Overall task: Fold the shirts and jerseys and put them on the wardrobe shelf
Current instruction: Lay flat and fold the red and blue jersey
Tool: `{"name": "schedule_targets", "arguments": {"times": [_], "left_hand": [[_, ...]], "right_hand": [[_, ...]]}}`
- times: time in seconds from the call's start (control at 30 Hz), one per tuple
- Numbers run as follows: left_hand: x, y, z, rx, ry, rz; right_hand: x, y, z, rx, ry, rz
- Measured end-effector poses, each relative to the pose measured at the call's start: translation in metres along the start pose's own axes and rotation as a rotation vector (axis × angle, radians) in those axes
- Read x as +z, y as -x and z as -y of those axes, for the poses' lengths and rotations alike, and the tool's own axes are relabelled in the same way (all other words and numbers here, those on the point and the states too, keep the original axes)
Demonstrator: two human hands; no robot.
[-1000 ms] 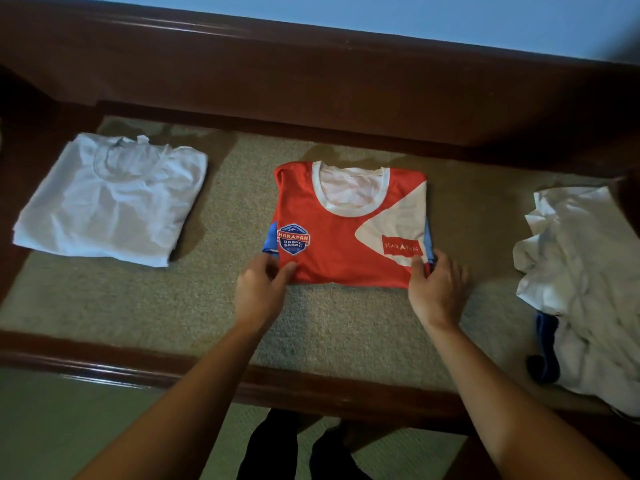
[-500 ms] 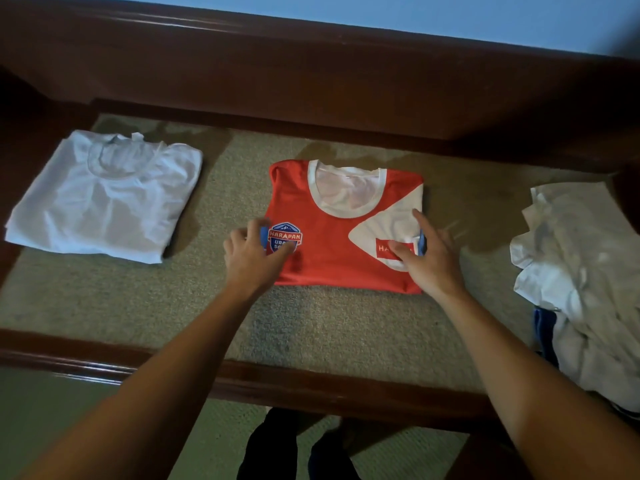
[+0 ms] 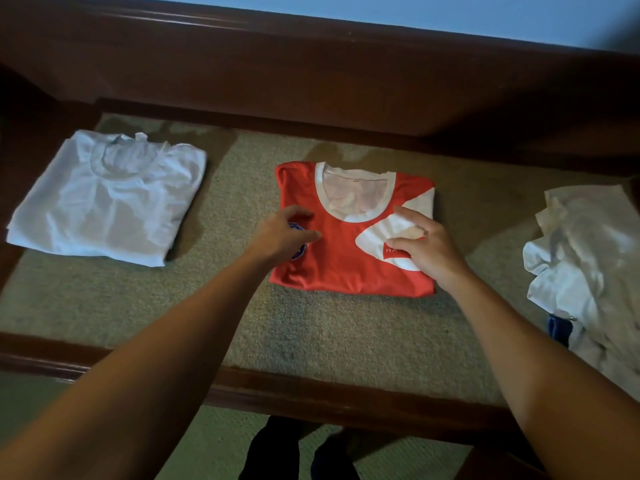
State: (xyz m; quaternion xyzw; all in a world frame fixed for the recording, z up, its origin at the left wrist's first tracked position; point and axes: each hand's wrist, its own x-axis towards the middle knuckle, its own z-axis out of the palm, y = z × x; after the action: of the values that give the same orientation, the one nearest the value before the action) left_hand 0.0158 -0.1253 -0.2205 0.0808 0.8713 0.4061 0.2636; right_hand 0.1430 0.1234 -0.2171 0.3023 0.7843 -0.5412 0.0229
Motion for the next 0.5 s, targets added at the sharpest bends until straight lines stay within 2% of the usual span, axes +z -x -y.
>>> {"name": "schedule_targets", "arguments": {"times": [0.17, 0.33, 0.5], "left_hand": [[0.008, -0.001, 0.003, 0.044, 0.227, 0.013], [0.008, 0.001, 0.009, 0.087, 0.210, -0.013], [-0.010, 0.011, 0.018, 0.139, 0.232, -0.094]], "right_hand": [[-0.001, 0.000, 0.010, 0.021, 0.048, 0.003], [0.003, -0.001, 0.014, 0.008, 0.076, 0.010], [0.011, 0.005, 0.028, -0.101, 0.074, 0.006]]}}
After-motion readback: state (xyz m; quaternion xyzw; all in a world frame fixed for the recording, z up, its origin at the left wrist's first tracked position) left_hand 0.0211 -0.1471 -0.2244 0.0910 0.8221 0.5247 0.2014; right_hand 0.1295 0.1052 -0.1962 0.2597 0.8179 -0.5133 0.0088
